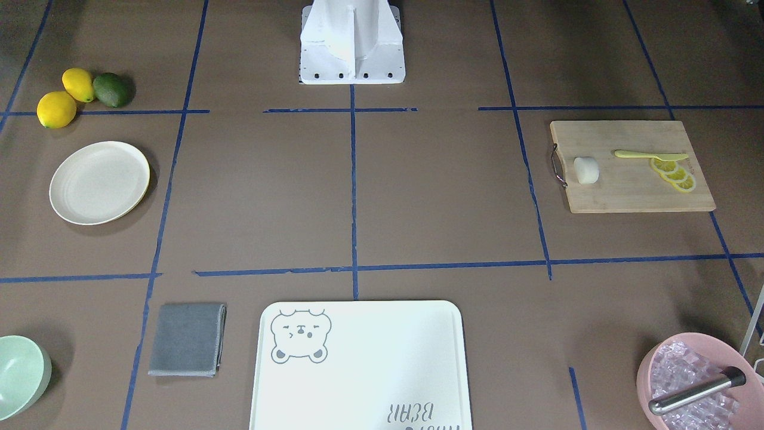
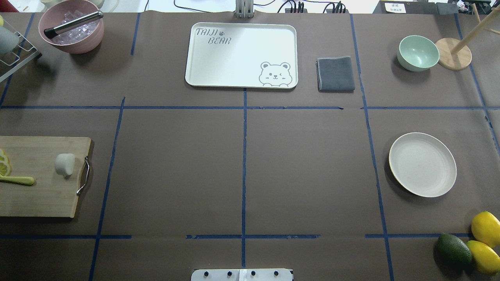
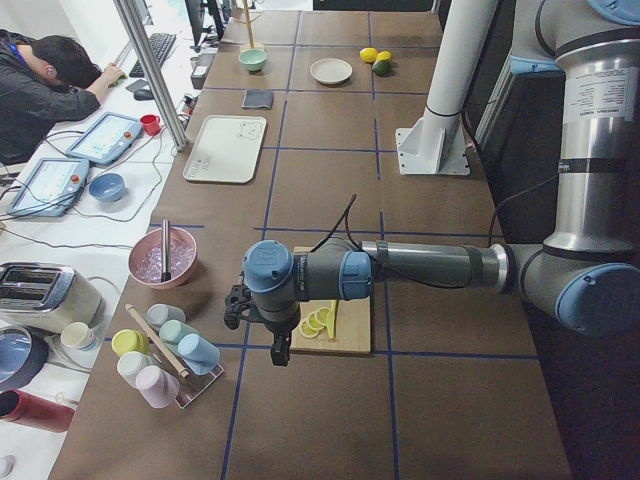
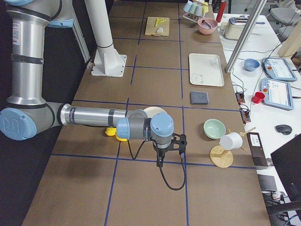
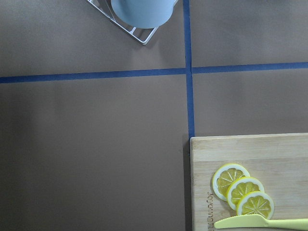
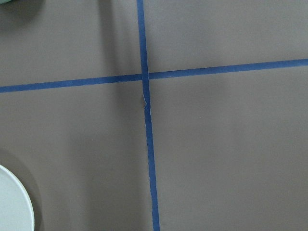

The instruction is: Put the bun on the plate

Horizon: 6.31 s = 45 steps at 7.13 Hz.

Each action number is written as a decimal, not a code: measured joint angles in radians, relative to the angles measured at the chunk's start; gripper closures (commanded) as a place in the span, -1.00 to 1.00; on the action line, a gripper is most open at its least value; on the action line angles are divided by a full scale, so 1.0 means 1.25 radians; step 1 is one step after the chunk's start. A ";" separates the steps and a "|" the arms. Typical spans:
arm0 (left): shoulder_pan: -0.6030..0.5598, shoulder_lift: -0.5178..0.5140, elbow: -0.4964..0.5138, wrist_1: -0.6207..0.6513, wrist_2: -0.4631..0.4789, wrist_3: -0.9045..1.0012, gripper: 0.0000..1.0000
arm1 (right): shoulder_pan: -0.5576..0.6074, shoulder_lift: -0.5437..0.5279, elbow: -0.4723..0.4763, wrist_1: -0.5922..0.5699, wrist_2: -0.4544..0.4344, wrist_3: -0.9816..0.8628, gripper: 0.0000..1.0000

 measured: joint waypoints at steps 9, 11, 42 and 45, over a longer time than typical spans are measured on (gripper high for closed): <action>0.000 0.000 -0.018 -0.001 0.000 0.001 -1.00 | -0.367 -0.017 -0.007 0.483 -0.062 0.619 -1.00; 0.000 0.000 -0.019 -0.001 0.000 0.000 -1.00 | -0.453 -0.054 -0.008 0.557 -0.121 0.703 -0.98; 0.001 -0.003 -0.027 -0.008 -0.003 -0.020 -1.00 | -0.893 0.461 -0.012 0.372 -0.392 1.204 -0.98; 0.002 -0.024 -0.035 -0.008 0.000 -0.030 -1.00 | -0.856 0.459 0.012 0.367 -0.381 1.202 -0.99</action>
